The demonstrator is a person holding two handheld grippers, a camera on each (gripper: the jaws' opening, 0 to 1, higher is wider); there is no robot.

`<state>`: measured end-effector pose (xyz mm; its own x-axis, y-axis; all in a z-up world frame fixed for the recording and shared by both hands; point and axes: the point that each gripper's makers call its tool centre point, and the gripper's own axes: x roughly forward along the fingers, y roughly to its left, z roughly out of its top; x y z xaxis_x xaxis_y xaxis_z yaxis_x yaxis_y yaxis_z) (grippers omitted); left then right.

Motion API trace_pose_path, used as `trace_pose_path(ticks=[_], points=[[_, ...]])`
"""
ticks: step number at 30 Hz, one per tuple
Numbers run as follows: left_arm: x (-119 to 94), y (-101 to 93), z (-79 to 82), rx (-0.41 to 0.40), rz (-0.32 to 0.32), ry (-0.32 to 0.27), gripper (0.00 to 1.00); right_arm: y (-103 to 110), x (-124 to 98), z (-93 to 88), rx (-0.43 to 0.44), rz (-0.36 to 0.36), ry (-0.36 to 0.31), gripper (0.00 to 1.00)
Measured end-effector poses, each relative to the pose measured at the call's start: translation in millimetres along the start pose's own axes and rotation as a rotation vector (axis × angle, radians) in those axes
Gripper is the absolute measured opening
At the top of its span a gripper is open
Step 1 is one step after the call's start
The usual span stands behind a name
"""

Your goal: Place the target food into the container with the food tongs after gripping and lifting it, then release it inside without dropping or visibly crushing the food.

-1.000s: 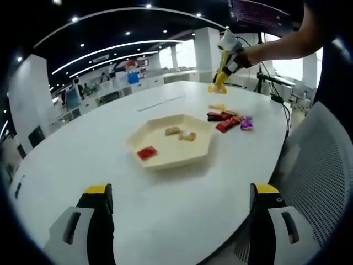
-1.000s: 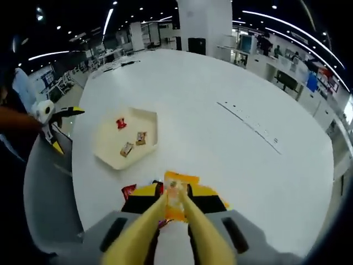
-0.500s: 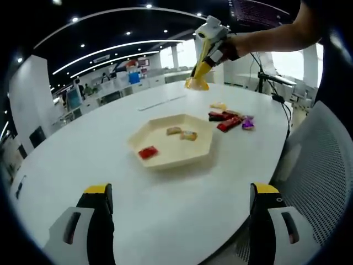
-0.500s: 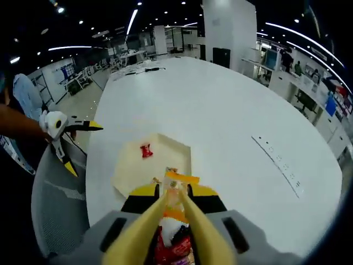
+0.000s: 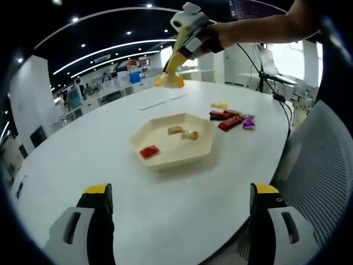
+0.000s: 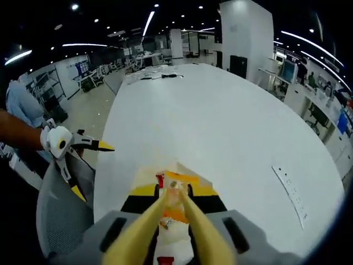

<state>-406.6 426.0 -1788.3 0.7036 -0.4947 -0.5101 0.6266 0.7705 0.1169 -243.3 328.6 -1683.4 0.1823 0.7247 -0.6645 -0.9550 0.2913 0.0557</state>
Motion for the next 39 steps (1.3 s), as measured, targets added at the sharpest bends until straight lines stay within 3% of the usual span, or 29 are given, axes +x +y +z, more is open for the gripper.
trace_pose_path(ticks=[8, 10, 24, 39], points=[[0.2, 0.3, -0.2, 0.0, 0.003, 0.004, 0.99, 4.9, 7.6, 4.4, 0.014, 0.035, 0.006, 0.21], [0.2, 0.1, -0.8, -0.002, 0.001, 0.005, 0.99, 6.3, 8.8, 2.7, -0.016, 0.029, 0.015, 0.21], [0.7, 1.3, -2.2, -0.001, 0.003, 0.007, 0.99, 6.3, 1.3, 6.2, -0.048, 0.039, -0.017, 0.25], [0.3, 3.0, -2.1, -0.004, 0.01, 0.005, 0.99, 6.8, -5.0, 22.7, -0.082, 0.036, -0.063, 0.26]])
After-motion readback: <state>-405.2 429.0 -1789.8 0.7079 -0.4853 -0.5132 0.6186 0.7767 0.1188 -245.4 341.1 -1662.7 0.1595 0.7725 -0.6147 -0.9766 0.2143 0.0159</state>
